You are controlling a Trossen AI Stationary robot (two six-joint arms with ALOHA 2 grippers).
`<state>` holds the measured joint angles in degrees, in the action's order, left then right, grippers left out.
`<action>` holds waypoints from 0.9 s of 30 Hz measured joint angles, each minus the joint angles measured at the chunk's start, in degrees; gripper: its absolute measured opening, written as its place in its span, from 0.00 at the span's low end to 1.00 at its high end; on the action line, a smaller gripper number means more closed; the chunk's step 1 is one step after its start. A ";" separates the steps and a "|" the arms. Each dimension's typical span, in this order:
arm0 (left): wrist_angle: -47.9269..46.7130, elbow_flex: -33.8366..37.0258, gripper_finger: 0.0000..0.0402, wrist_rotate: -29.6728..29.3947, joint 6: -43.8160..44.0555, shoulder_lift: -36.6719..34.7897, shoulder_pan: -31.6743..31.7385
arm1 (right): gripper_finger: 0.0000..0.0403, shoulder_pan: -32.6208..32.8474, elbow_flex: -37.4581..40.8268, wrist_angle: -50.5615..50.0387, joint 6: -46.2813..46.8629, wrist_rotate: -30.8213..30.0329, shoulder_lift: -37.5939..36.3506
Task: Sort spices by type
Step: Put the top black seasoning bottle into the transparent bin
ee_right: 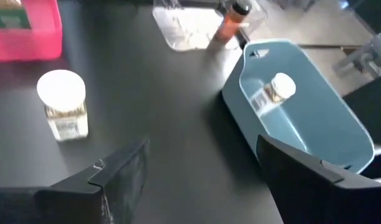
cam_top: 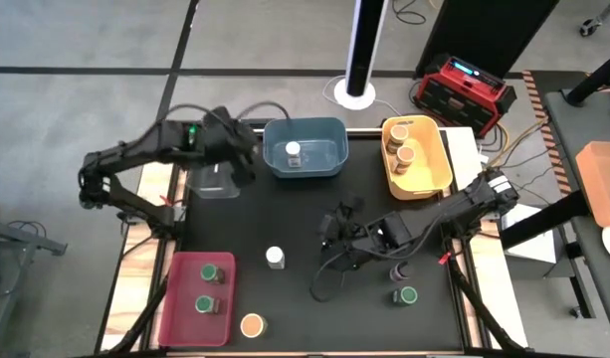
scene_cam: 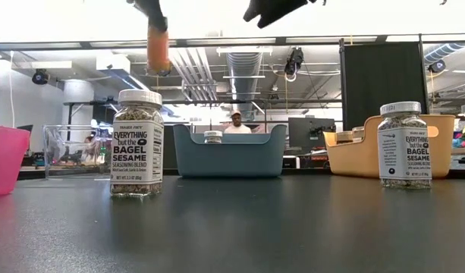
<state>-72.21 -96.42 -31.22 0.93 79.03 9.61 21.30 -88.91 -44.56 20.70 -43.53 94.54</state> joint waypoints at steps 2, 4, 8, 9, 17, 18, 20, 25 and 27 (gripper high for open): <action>1.42 2.55 0.51 4.01 -0.62 -2.17 4.24 | 0.70 0.22 0.86 -0.17 1.21 -0.02 -0.02; 3.42 5.49 0.51 6.28 -0.64 -4.45 7.95 | 0.69 0.33 1.64 -0.20 1.81 -0.05 -0.12; 3.49 11.21 0.51 6.53 2.23 -8.18 13.98 | 0.69 0.44 2.64 -0.23 1.86 -0.05 -0.25; 3.46 12.73 0.51 6.55 2.78 -8.86 15.04 | 0.70 0.44 2.74 -0.25 1.82 -0.08 -0.34; 3.13 23.93 0.51 8.42 6.66 -12.71 17.15 | 0.73 -0.05 3.99 -0.12 -2.45 -3.48 -2.85; 3.52 25.39 0.51 8.57 7.09 -13.39 17.15 | 0.73 -0.37 4.29 0.05 -3.30 -3.76 -3.51; 4.84 28.19 0.51 8.65 8.37 -14.95 17.20 | 0.73 -1.18 5.10 0.46 -5.19 -4.55 -4.93; 9.00 35.05 0.51 9.66 12.45 -19.79 17.28 | 0.71 -5.84 7.64 6.71 -14.27 -0.48 -8.78; 9.49 37.01 0.51 9.68 13.99 -21.19 17.23 | 0.69 -8.67 9.57 12.04 -19.02 5.53 -10.78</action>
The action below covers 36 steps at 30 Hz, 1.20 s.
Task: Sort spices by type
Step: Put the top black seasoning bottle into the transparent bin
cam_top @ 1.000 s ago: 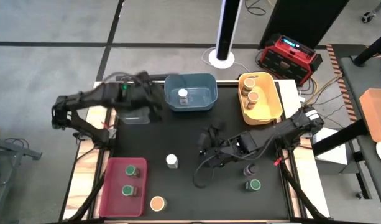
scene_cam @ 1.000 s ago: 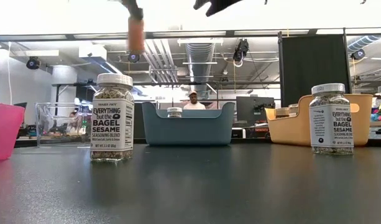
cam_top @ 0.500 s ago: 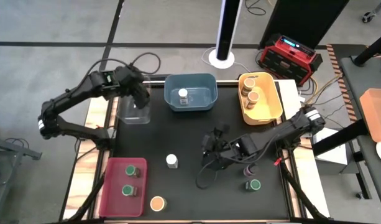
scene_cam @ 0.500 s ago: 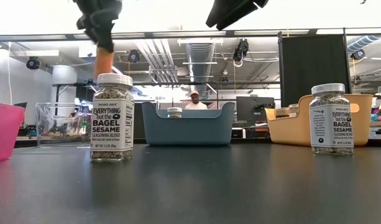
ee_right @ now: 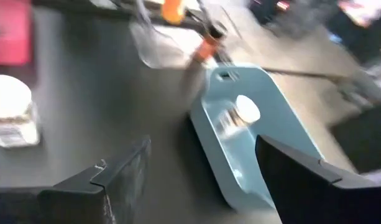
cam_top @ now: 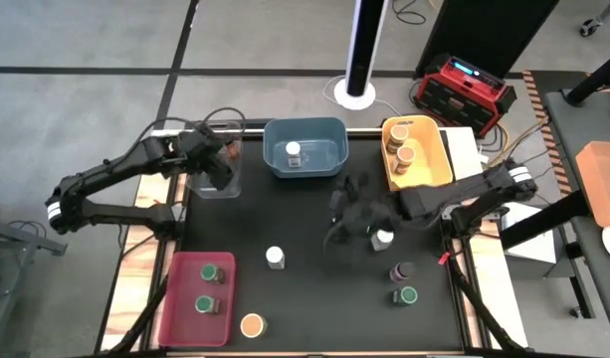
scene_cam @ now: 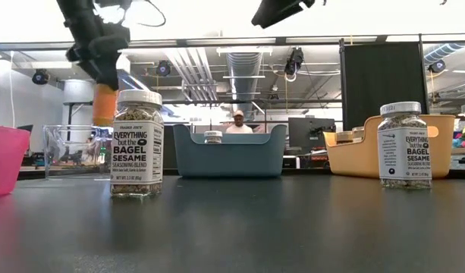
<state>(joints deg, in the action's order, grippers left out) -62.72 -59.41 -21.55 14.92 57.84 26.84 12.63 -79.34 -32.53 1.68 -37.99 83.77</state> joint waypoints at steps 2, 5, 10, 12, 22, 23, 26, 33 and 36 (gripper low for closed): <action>0.18 1.42 0.51 -0.33 0.90 -0.81 0.07 | 0.67 -2.97 2.71 6.19 -4.19 6.51 -1.94; 1.46 2.76 0.51 -1.48 0.64 -0.87 0.22 | 0.65 -6.95 7.02 13.65 -7.34 14.71 -3.97; 2.45 2.90 0.51 -4.81 -1.74 1.02 1.93 | 0.62 -10.91 12.69 20.02 -7.74 17.27 -5.12; 3.89 3.05 0.51 -4.43 -3.03 1.16 3.24 | 0.61 -11.26 14.23 21.16 -7.39 17.45 -5.14; 12.24 9.23 0.51 1.89 -6.44 0.07 7.10 | 0.62 -11.17 19.81 29.13 -2.52 23.57 -5.18; 13.54 10.39 0.51 2.62 -7.17 -0.08 7.21 | 0.63 -11.17 20.15 29.66 -1.67 23.51 -5.18; 18.21 13.74 0.51 4.72 -8.48 -0.44 7.84 | 0.64 -11.17 20.71 31.84 0.07 23.49 -5.18; 24.57 19.14 0.51 7.35 -9.90 -0.13 10.43 | 0.66 -11.15 20.71 33.17 0.25 23.48 -5.25; 26.16 20.46 0.51 10.56 -10.99 -0.19 11.80 | 0.66 -11.15 20.71 33.63 -0.20 23.49 -5.20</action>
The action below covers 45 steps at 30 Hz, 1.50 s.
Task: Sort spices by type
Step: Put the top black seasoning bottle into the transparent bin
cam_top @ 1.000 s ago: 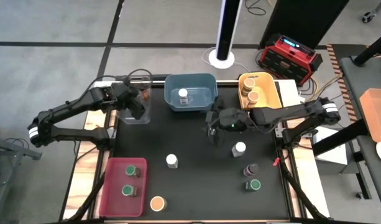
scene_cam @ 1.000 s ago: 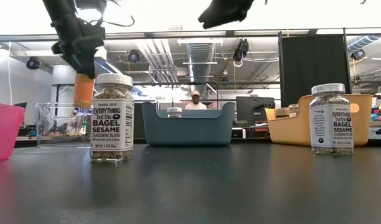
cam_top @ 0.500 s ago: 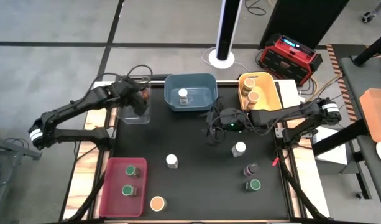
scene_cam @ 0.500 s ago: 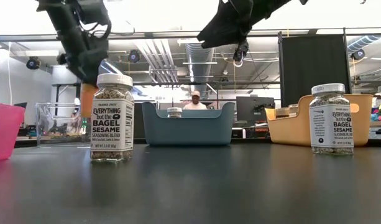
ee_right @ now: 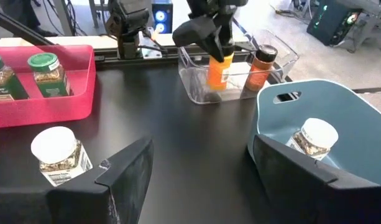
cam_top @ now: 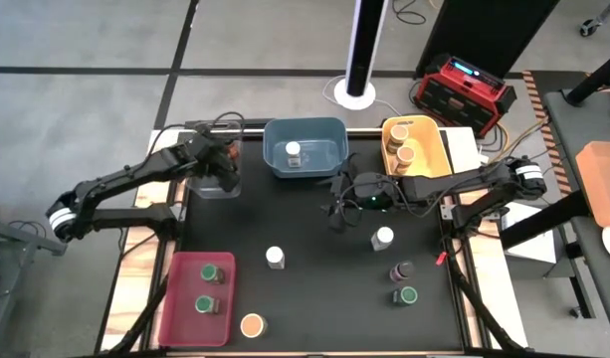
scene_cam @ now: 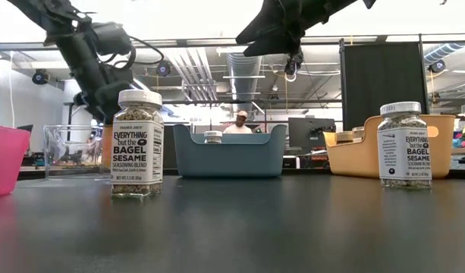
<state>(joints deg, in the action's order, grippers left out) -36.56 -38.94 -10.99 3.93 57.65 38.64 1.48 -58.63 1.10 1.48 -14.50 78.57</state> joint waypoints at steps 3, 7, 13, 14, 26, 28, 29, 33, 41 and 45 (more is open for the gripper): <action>0.71 0.18 0.51 0.61 -0.42 0.04 1.84 | 0.66 0.00 0.02 0.93 -0.84 0.00 0.19; 1.10 0.18 0.51 0.47 -0.91 0.06 3.81 | 0.63 0.00 0.23 0.94 -1.10 -0.02 0.19; 2.66 0.20 0.51 0.46 -1.33 0.19 5.86 | 0.61 0.00 0.64 0.95 -1.08 -0.02 0.19; 3.00 0.20 0.51 0.44 -1.32 0.43 6.04 | 0.61 0.00 0.75 0.94 -1.08 -0.04 0.21; 4.96 0.20 0.51 0.46 -1.32 4.14 6.15 | 0.66 0.00 1.14 0.68 -1.06 -0.04 0.26; 4.95 0.20 0.51 0.46 -1.32 4.69 6.15 | 0.68 0.00 1.14 0.66 -1.06 -0.03 0.26; 4.96 0.20 0.51 0.46 -1.32 4.98 6.15 | 0.69 0.00 1.14 0.66 -1.06 -0.04 0.26; 5.37 0.20 0.53 -0.17 -0.09 5.65 6.13 | 0.72 0.00 1.14 0.41 -0.75 -0.02 0.26; 6.16 0.20 0.64 -1.44 1.04 5.53 6.15 | 0.78 0.00 1.14 -1.37 1.25 -0.04 0.26; 5.77 0.06 0.67 -1.46 0.55 5.40 6.15 | 0.81 0.00 1.14 -1.42 1.54 -0.02 0.26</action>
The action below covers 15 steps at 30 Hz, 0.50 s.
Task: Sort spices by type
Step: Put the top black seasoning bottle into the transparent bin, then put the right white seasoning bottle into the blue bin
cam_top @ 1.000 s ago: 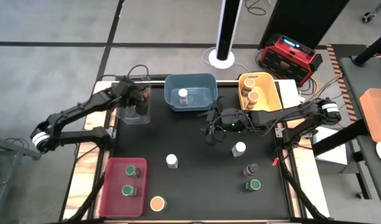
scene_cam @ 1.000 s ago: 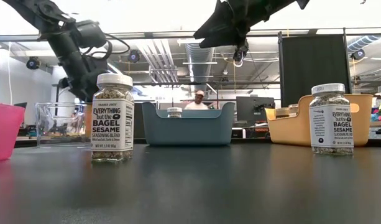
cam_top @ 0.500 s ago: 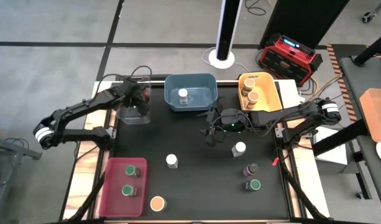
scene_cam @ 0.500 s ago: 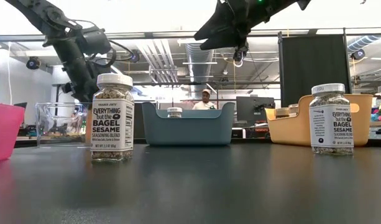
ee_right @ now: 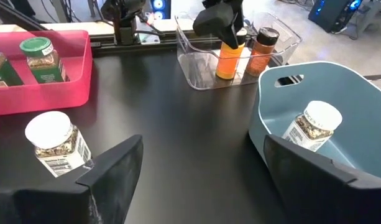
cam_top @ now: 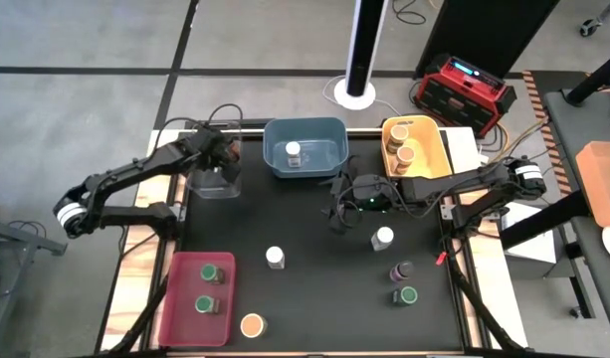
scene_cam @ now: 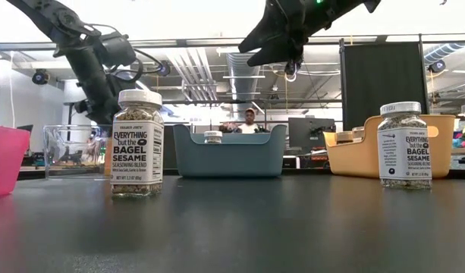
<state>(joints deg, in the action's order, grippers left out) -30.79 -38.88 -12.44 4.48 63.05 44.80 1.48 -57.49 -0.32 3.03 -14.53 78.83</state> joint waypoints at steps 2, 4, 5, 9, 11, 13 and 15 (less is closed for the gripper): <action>-0.86 -1.04 0.68 0.00 -0.38 -0.36 0.00 | 0.82 0.00 0.00 0.00 0.02 -0.06 -0.02; -1.75 -2.50 0.69 -0.04 -0.44 -1.03 -0.01 | 0.83 0.00 0.00 0.00 0.18 -0.46 -0.16; -2.56 -3.28 0.69 -0.13 -0.47 -1.30 -0.02 | 0.83 0.00 0.00 0.00 0.46 -0.48 -0.28; -5.59 -7.28 0.69 -1.50 -1.45 -2.23 -0.02 | 0.84 0.00 0.00 -0.23 1.51 -0.52 -0.69; -7.02 -9.48 0.69 -1.60 -1.65 -2.49 -0.02 | 0.84 0.00 0.00 -0.92 2.26 -1.25 -0.79; -7.63 -11.06 0.69 -1.54 -1.24 -2.94 -0.34 | 0.83 0.00 0.00 -2.42 4.04 -4.15 -1.07; -7.12 -11.83 0.69 -0.48 -0.63 -3.91 -1.17 | 0.82 0.00 0.00 -5.40 6.18 -7.69 -1.57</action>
<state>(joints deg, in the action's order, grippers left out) -37.91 -50.71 -12.92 3.84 59.14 43.62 1.48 -57.50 -5.72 9.20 -22.21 77.25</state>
